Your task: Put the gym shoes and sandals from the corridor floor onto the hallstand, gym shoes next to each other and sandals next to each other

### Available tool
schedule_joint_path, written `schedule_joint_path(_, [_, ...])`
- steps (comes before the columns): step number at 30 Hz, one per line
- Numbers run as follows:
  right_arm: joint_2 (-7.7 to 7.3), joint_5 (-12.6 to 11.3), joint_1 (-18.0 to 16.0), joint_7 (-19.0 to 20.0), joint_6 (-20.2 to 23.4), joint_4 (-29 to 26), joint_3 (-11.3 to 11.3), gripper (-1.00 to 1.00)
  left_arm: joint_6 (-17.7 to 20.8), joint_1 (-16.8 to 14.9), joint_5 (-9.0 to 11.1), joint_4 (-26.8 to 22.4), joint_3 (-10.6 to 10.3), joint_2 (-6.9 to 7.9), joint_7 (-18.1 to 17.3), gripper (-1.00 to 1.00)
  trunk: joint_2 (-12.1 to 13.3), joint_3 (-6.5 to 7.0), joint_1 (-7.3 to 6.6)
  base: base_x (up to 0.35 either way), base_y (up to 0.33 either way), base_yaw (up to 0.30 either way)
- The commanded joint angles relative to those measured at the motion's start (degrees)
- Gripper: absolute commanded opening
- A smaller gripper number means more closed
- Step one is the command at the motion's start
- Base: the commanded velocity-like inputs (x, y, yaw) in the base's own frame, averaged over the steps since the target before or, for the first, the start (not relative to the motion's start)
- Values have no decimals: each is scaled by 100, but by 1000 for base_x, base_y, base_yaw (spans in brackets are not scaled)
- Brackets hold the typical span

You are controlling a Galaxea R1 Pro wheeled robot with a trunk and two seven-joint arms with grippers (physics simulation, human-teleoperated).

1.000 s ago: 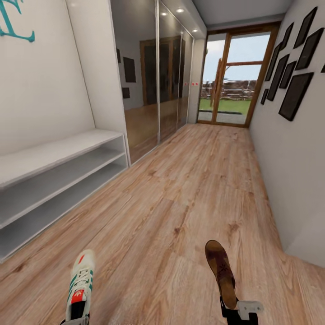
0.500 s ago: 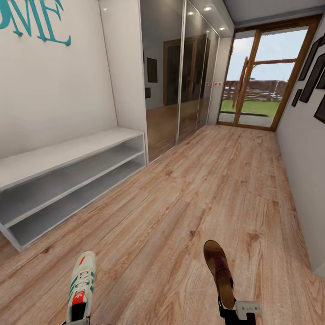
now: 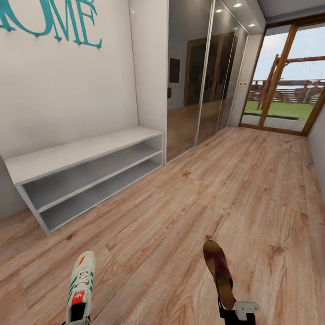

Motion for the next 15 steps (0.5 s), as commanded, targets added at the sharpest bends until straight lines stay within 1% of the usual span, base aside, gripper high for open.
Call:
schedule_joint_path(1, [-1, -11, -2, -33, -9, 1, 25, -100, -12, -6, -17, -3, 47, -6, -44, -100, -2, -5, -1, 0, 0, 281])
schedule_joint_path(10, [-1, -9, 0, -34, -8, 1, 25, -100, -12, -6, -3, 5, 47, -22, -46, -100, -2, -5, -1, 0, 11, 281])
schedule_joint_path(15, [-1, -7, 1, -31, -8, 1, 25, -100, -12, -6, -10, 119, 44, -25, -45, -100, -2, -5, -1, 0, 248, 281])
